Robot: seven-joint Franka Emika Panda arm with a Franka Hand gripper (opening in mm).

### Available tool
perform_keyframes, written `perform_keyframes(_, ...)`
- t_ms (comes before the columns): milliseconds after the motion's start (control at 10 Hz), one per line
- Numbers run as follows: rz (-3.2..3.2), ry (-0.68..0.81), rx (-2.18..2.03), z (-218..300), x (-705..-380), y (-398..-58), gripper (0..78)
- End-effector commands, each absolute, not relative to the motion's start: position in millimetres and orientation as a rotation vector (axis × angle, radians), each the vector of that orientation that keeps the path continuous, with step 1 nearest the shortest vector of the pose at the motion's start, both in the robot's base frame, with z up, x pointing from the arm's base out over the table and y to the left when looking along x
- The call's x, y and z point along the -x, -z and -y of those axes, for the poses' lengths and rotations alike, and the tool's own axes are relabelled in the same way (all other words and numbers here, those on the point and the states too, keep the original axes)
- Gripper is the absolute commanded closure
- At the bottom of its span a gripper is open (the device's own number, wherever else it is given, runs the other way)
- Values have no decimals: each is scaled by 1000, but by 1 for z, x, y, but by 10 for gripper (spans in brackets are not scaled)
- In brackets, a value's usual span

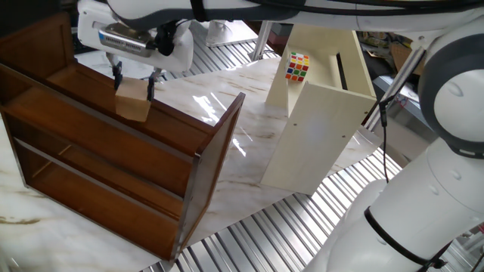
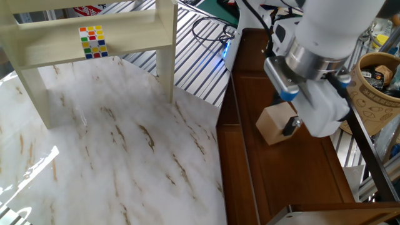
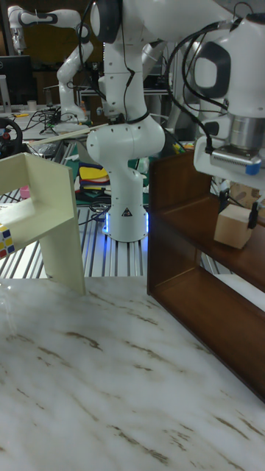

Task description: Put the object on the shelf

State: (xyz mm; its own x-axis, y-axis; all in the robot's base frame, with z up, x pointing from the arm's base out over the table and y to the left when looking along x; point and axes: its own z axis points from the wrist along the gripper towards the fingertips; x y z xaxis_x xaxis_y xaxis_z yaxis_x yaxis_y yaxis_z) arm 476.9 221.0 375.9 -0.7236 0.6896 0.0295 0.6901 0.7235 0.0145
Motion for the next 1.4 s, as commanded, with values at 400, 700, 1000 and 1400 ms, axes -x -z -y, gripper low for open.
perform_keyframes(400, 2809, 72, 1373, -225, -477, -363, 2)
perform_keyframes(700, 2809, 72, 1373, -225, -477, -363, 2)
perform_keyframes(1000, 2809, 72, 1373, -225, -477, -363, 2)
perform_keyframes(1400, 2828, 48, 1327, -220, -471, -391, 2)
